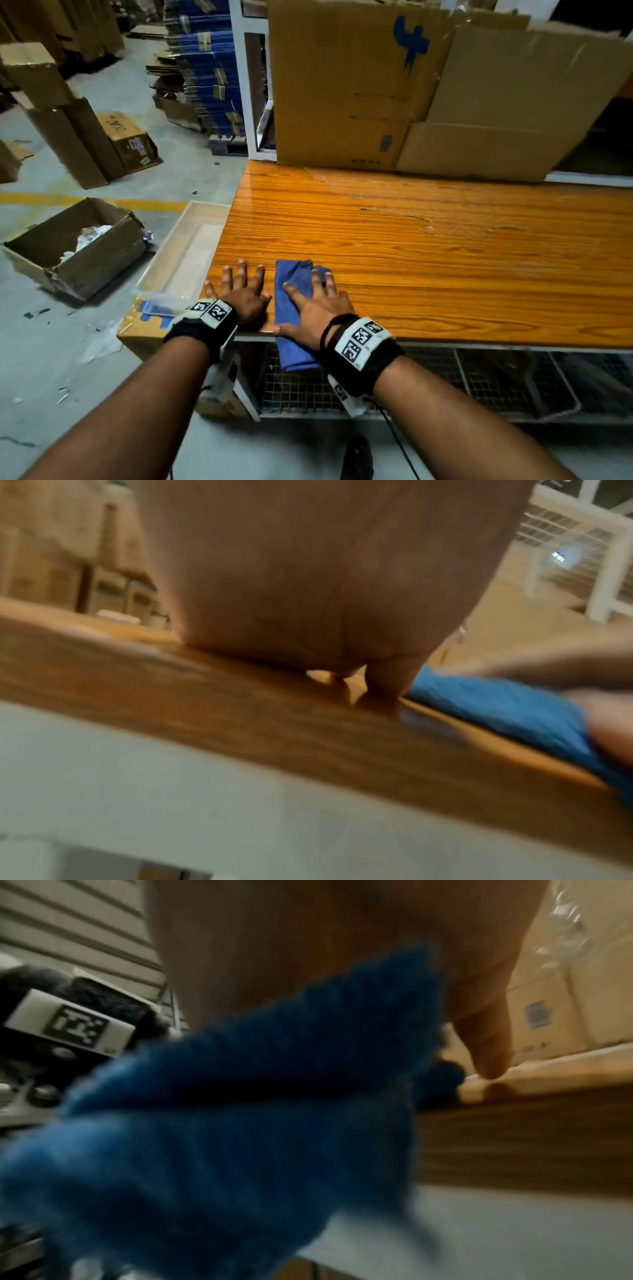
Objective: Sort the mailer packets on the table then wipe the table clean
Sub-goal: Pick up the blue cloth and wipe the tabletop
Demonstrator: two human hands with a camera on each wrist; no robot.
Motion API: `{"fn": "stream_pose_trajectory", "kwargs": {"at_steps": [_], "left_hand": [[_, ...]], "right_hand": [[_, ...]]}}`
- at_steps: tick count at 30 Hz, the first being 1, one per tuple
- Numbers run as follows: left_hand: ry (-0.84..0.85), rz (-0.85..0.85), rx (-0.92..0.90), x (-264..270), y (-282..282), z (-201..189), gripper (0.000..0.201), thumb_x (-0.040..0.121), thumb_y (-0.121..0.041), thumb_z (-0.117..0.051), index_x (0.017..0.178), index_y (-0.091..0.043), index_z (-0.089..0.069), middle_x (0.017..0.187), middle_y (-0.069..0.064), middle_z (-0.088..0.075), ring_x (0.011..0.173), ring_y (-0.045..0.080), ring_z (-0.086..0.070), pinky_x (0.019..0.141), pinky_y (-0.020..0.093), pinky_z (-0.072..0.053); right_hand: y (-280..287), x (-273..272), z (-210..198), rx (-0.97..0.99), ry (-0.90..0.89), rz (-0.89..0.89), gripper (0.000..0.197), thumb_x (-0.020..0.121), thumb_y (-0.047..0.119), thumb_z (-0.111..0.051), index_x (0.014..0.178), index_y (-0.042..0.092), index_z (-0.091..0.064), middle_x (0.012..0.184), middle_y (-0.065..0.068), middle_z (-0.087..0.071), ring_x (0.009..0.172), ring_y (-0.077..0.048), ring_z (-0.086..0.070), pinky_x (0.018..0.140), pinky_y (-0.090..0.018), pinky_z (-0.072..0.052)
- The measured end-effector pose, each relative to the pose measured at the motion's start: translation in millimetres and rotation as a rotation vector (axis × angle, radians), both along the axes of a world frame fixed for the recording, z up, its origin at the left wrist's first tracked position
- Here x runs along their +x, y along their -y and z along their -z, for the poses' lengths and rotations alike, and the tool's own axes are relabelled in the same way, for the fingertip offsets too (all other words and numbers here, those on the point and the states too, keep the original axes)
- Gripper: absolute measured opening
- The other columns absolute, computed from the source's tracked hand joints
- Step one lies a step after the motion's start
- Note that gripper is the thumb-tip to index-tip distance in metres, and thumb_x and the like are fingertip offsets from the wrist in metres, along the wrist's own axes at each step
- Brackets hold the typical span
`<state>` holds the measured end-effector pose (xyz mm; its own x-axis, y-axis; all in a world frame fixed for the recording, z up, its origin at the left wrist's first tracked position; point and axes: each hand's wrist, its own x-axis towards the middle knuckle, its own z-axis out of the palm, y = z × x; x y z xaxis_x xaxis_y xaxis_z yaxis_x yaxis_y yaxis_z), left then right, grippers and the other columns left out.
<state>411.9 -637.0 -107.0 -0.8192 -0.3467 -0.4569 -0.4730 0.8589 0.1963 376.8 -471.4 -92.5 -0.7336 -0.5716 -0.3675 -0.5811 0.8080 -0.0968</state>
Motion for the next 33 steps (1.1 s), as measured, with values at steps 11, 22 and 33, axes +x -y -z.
{"fn": "stream_pose_trajectory", "kwargs": {"at_steps": [11, 22, 33], "left_hand": [[-0.002, 0.007, -0.012, -0.8, 0.7, 3.1, 0.063, 0.099, -0.052, -0.025, 0.15, -0.039, 0.009, 0.157, 0.0, 0.026, 0.145, 0.029, 0.021, 0.111, 0.06, 0.009], [-0.002, 0.009, -0.029, 0.8, -5.5, -1.4, 0.063, 0.099, -0.049, -0.024, 0.151, -0.036, 0.01, 0.156, 0.002, 0.027, 0.144, 0.031, 0.022, 0.111, 0.062, 0.011], [0.018, 0.083, -0.008, -25.6, 11.9, -1.1, 0.06, 0.098, -0.057, -0.022, 0.148, -0.046, 0.009, 0.156, 0.0, 0.027, 0.144, 0.03, 0.023, 0.111, 0.063, 0.008]], "right_hand": [[-59.3, -49.5, 2.4, 0.046, 0.063, 0.361, 0.075, 0.092, 0.062, -0.039, 0.149, 0.047, 0.007, 0.156, -0.012, 0.027, 0.142, -0.042, 0.023, 0.116, -0.055, 0.002], [-96.3, -34.9, 5.6, 0.146, 0.014, 0.343, 0.078, 0.086, 0.077, -0.025, 0.147, 0.047, 0.014, 0.155, -0.013, 0.03, 0.142, -0.04, 0.024, 0.117, -0.054, 0.003], [-63.1, -60.2, -13.4, 0.249, 0.091, 0.058, 0.071, 0.091, 0.071, -0.027, 0.147, 0.049, 0.011, 0.155, -0.011, 0.028, 0.142, -0.036, 0.024, 0.115, -0.052, 0.007]]}}
